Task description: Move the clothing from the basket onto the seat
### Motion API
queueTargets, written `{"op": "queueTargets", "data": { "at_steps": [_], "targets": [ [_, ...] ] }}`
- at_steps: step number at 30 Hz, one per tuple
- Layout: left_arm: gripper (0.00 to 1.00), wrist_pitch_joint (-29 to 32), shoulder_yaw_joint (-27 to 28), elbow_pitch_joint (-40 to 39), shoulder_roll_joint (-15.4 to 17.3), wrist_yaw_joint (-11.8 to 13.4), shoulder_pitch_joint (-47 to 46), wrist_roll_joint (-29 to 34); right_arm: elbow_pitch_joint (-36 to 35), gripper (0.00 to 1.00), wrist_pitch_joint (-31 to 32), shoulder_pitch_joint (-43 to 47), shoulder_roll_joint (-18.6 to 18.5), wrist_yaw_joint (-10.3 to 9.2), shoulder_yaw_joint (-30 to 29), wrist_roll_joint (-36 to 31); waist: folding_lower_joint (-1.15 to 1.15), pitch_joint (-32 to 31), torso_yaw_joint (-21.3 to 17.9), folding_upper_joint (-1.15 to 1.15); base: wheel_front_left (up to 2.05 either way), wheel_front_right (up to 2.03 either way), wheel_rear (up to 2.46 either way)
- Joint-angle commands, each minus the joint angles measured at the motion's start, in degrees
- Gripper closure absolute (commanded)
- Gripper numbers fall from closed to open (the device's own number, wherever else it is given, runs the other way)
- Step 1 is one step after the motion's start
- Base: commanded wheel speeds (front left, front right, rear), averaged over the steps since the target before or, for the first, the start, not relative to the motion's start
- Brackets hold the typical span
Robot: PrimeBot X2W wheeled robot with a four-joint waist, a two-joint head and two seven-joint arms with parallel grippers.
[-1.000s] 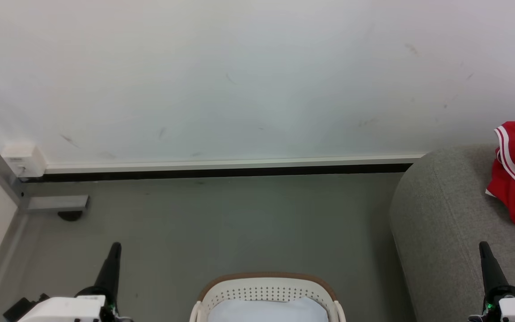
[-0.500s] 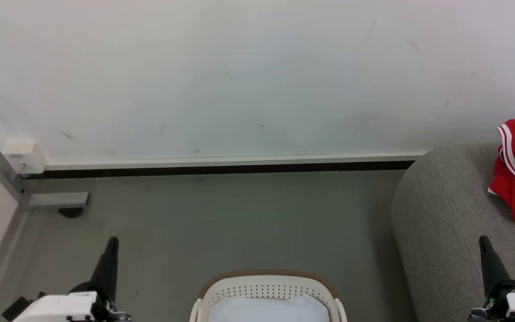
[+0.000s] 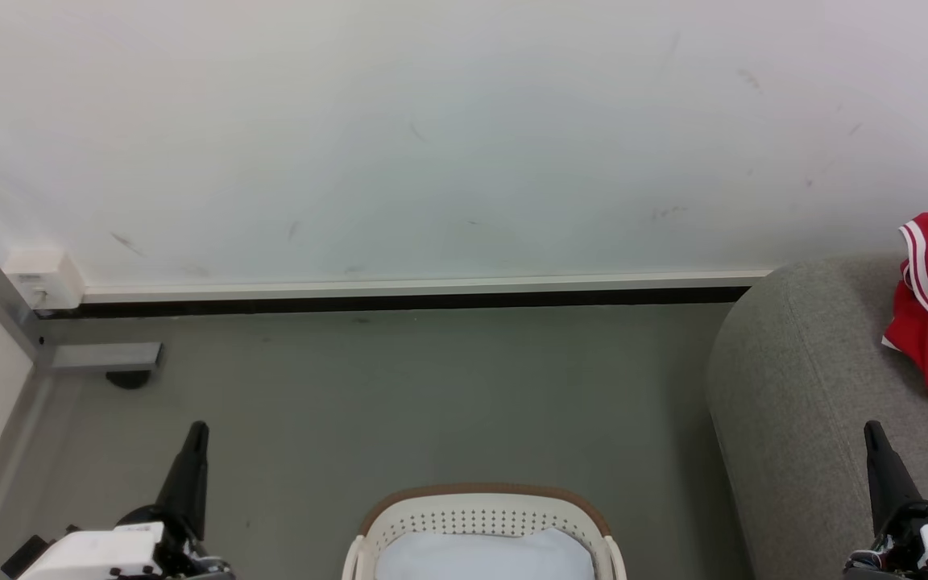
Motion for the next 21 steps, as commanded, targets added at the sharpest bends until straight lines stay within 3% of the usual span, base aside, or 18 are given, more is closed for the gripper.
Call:
{"op": "queueTargets", "data": {
  "at_steps": [1, 21],
  "targets": [
    [1.00, 0.2, 0.2, -0.2, 0.1, -0.3, -0.5, -0.7, -0.2, 1.00, 0.1, -0.6, -0.2, -0.14, -0.1, 0.2, 0.00, 0.0, 0.0, 0.00, 0.00, 0.00, 0.00],
    [1.00, 0.2, 0.2, -0.2, 0.1, -0.3, -0.5, -0.7, -0.2, 1.00, -0.2, -0.6, -0.4, -0.14, 0.2, 0.5, 0.00, 0.0, 0.0, 0.00, 0.00, 0.00, 0.00]
  ]
}}
